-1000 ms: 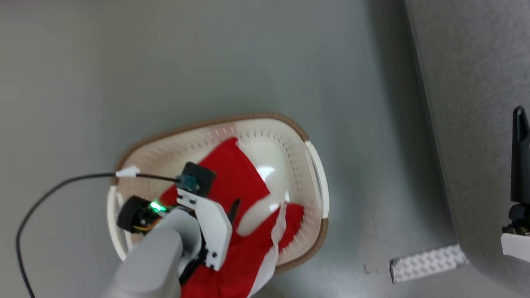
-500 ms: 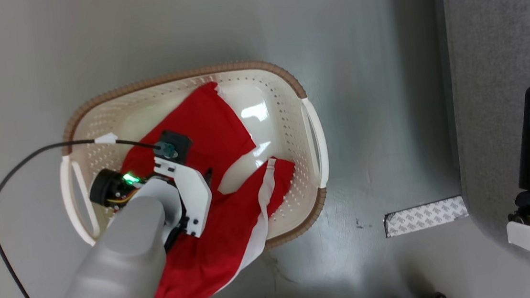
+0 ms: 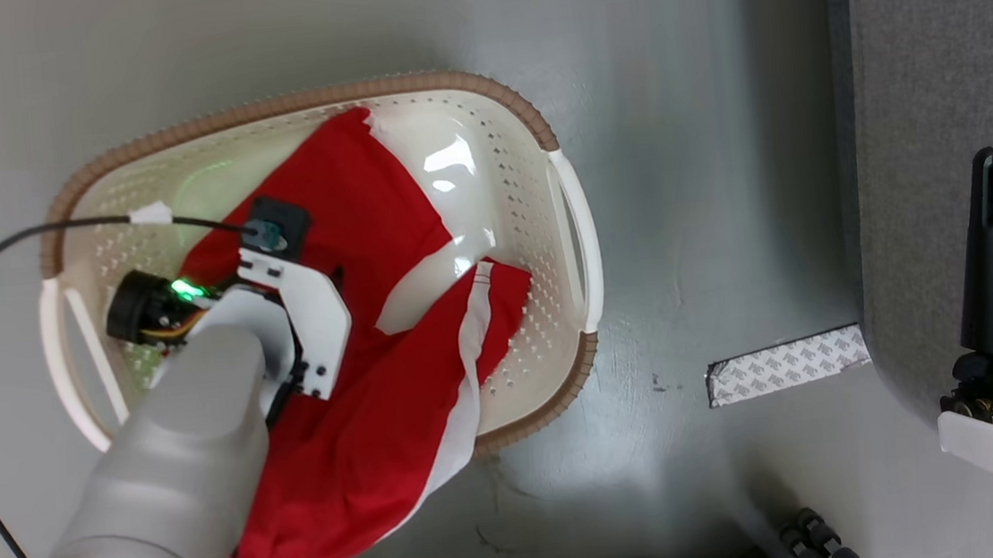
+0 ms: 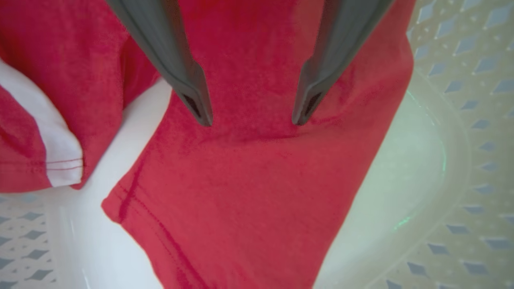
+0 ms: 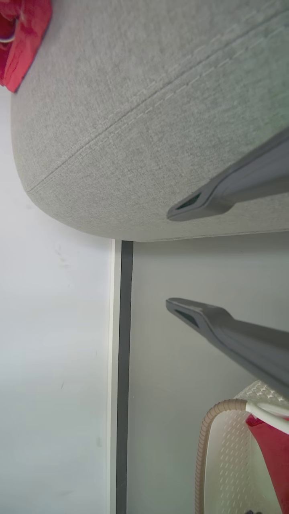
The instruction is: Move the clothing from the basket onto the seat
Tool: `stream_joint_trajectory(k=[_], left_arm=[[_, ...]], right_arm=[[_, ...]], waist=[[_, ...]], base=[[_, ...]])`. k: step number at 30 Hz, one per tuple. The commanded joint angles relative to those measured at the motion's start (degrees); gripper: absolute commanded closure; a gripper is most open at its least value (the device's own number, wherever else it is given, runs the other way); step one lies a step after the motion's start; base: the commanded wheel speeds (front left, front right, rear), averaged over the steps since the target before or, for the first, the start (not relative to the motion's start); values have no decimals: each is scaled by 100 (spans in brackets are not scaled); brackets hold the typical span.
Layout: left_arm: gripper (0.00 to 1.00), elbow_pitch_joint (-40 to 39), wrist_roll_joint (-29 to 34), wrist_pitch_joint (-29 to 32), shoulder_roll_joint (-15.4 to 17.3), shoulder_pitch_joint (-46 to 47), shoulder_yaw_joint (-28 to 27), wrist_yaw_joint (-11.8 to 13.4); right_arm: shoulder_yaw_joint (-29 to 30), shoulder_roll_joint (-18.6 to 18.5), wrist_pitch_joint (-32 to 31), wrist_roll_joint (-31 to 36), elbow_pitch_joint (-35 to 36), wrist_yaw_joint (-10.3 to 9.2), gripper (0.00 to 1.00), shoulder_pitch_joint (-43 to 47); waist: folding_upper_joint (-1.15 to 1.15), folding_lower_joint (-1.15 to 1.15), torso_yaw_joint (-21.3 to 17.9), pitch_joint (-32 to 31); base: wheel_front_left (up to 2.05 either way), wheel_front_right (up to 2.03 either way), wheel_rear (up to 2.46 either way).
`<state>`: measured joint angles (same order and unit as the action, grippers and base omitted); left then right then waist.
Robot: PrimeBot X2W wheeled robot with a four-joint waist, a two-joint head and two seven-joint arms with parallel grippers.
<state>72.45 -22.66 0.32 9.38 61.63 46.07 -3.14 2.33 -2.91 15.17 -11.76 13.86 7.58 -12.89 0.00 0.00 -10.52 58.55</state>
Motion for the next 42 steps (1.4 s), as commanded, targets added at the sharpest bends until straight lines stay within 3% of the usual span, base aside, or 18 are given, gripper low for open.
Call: stream_joint_trajectory(k=[1,22,23,24,28,42], left_arm=[[0,50,47,-27,85,82,8,21],[0,122,51,129,5,364,252,26],[20,124,49,130,-11,357,268,8],[52,126,41,128,-27,347,279,-16],[100,132,36,103,-64,303,331,-15],[100,106,-260,-217,-159,260,223,-162]], right_arm=[[-1,3,-4,-50,11,-16,0,-69],[-37,3,-8,-208,37,-18,0,234],[-33,3,-8,-201,46,-18,0,241],[-31,3,-8,-196,53,-18,0,259],[-3,2,-8,-155,77,-18,0,306],[-37,-9,-7,-114,12,-20,0,170]], waist=[[0,0,-22,70],[0,0,-206,349],[0,0,-204,355],[0,0,-201,361],[0,0,-180,366],[0,0,-179,270]], base=[[0,0,0],[0,0,0],[0,0,0],[0,0,0],[0,0,0],[0,0,0]])
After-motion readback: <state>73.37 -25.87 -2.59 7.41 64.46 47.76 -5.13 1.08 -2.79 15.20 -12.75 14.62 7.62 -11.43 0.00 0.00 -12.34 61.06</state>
